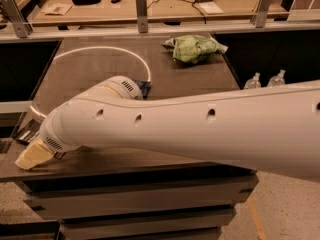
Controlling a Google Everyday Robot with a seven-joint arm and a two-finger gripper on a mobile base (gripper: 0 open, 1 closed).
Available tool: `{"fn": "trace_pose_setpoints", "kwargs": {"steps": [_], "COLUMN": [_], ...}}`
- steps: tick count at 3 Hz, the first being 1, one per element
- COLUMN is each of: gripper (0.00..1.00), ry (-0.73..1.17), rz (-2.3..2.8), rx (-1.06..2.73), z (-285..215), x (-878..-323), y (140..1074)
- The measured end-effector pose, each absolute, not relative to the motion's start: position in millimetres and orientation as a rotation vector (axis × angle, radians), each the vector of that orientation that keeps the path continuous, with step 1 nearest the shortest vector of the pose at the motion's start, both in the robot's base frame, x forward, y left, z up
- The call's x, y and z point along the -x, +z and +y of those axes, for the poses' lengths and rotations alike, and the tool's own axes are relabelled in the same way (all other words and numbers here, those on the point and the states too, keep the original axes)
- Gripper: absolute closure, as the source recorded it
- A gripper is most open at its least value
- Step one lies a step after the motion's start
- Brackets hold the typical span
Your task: Move rxbar chocolate near green jalapeno chip bag
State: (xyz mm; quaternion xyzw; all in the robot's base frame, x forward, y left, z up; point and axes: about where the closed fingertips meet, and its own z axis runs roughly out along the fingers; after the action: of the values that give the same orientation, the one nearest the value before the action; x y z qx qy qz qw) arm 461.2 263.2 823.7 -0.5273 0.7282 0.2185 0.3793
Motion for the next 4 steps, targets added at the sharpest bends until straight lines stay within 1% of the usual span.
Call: {"fn": "trace_pose_setpoints", "kwargs": {"steps": [3,4], "gripper": [0.88,1.00], "ry": [0.528,0.544], "rz": [1.825,1.798], "rx": [1.320,1.283], "z": [249,245], "x": [-459,-471], "y": [833,847]}}
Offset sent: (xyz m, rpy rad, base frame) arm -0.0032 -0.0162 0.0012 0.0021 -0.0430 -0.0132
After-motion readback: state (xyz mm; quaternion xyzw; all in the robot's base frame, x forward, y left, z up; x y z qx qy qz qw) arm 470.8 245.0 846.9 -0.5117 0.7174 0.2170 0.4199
